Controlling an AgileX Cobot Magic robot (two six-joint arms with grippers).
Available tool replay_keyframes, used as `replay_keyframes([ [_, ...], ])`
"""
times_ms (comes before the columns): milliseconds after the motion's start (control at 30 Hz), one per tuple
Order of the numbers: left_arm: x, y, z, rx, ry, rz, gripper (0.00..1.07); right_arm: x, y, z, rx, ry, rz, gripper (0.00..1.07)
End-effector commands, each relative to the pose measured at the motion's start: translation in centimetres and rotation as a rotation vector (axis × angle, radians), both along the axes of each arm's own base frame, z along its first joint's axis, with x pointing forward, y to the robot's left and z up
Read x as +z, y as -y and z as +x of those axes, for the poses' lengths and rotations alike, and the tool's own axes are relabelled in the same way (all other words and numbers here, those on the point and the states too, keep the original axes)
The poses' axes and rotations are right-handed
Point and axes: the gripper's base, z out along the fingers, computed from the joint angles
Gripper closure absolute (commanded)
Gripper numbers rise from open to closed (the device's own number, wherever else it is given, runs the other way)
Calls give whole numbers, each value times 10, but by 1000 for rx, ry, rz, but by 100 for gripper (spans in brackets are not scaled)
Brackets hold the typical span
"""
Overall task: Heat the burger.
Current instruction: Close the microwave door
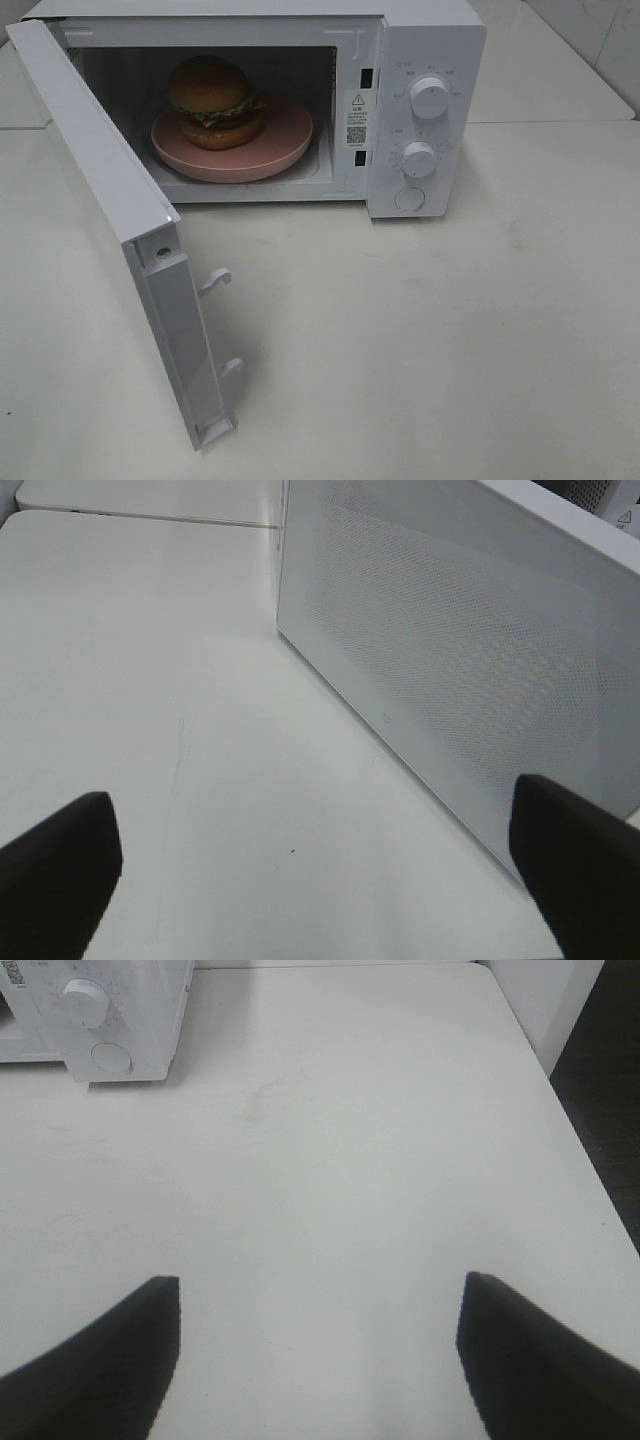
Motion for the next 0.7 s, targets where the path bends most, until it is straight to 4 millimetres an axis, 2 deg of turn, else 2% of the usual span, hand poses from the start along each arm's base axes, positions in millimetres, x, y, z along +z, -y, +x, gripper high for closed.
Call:
replay_keyframes([
  [33, 0, 0, -2, -1, 20, -7, 9, 1, 0, -4, -4, 39, 1, 32],
  [700, 0, 1, -2, -3, 20, -11, 9, 1, 0, -4, -4, 39, 1, 32],
])
